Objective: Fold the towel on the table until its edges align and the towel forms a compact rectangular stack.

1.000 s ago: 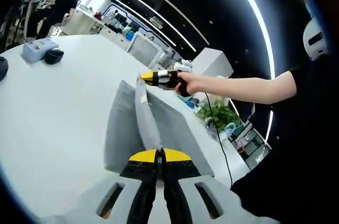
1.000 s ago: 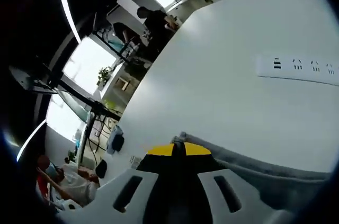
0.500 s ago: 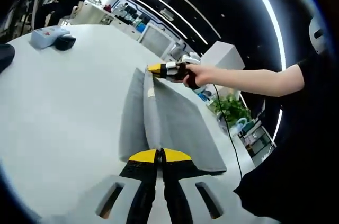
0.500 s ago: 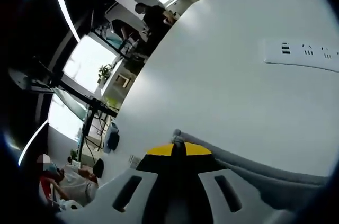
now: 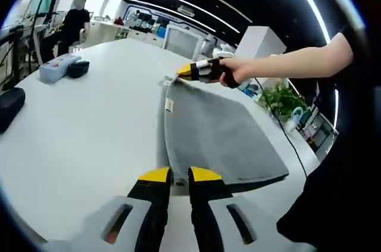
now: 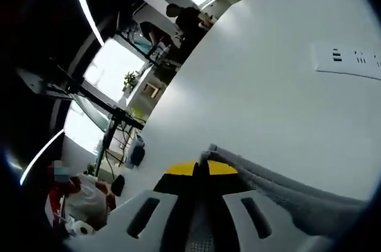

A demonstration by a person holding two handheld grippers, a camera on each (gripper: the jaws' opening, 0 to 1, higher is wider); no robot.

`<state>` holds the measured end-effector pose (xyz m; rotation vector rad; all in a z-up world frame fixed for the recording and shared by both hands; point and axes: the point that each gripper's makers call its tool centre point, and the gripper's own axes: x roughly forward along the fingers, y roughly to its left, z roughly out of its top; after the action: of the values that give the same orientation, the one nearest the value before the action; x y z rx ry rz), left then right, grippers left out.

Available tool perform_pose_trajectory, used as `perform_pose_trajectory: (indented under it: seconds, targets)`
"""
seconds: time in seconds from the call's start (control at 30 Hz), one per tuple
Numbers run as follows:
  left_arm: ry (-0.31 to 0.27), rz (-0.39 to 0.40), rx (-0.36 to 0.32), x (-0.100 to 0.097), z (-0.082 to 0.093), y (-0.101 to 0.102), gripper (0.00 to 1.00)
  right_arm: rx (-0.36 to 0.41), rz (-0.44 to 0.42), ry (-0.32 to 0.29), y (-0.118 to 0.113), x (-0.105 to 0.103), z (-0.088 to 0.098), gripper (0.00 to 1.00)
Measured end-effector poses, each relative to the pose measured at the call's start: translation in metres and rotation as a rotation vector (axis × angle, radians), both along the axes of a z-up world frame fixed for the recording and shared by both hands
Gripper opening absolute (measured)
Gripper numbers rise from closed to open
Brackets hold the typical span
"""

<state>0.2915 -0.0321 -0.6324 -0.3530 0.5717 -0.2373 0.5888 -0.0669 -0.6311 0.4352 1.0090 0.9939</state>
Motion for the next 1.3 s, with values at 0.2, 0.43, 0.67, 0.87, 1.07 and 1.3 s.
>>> perform_pose_trajectory:
  seconds: [0.2,0.43,0.67,0.87,1.07,1.3]
  targets:
    - [0.014,0.034,0.037,-0.001,0.007,0.002,0.14,0.170,0.024,0.090,0.021,-0.012,0.014,0.30]
    - [-0.103,0.025,-0.026,0.016,0.049,-0.004,0.14,0.101,-0.033,-0.012,0.004,0.002,0.015,0.02]
    - [-0.102,-0.099,-0.039,0.032,0.054,-0.032,0.10,0.140,0.008,-0.044,-0.027,-0.002,0.033,0.00]
    - [-0.077,-0.239,-0.056,0.040,0.063,-0.065,0.01,0.027,0.000,-0.160,-0.074,0.009,0.028,0.00]
    - [-0.086,-0.466,-0.071,0.048,0.068,-0.118,0.01,-0.083,-0.100,-0.069,-0.140,0.001,0.013,0.00]
    - [-0.052,-0.794,-0.051,0.056,0.057,-0.188,0.01,-0.328,-0.005,-0.183,-0.217,-0.016,0.000,0.00]
